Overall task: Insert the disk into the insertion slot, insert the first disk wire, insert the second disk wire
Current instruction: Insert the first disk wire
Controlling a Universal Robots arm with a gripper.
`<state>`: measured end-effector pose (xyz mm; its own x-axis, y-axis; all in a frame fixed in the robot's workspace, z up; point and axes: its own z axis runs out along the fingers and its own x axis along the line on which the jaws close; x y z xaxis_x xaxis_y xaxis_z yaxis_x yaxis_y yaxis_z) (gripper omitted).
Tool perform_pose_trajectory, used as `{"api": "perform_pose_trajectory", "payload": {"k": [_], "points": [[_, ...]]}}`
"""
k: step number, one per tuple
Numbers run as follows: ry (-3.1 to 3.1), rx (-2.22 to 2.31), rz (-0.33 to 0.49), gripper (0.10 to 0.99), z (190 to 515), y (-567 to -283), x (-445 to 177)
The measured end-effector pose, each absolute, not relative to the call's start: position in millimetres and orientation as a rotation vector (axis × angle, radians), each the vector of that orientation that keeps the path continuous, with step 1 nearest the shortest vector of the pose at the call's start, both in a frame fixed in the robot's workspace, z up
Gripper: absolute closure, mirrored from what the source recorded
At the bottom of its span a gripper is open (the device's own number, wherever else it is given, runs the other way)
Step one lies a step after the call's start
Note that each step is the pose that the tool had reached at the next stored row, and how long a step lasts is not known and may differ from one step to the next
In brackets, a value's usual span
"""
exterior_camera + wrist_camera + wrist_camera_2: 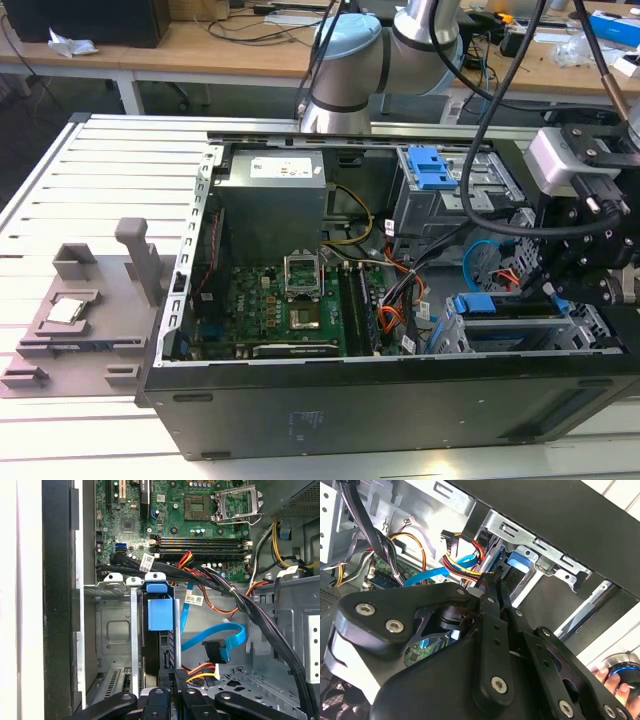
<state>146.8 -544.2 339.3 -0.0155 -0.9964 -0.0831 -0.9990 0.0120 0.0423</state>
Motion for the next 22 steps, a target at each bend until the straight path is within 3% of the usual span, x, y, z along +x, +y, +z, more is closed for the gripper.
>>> {"api": "perform_pose_trajectory", "payload": {"k": [5, 6, 7, 12, 14, 16, 22], "points": [[2.213, -2.183, 0.139, 0.914, 338.7, -544.1, 146.8], [2.213, -2.183, 0.139, 0.851, 338.6, -544.2, 146.8], [2.213, -2.183, 0.138, 0.851, 339.5, -544.2, 146.8], [2.214, -2.183, 0.138, 0.851, 364.4, -543.0, 146.8], [2.215, -2.185, 0.135, 0.867, 373.4, -539.7, 146.8], [2.217, -2.186, 0.132, 0.980, 378.2, -538.1, 146.7], [2.233, -2.201, 0.099, 0.980, 393.4, -537.1, 146.7]]}}
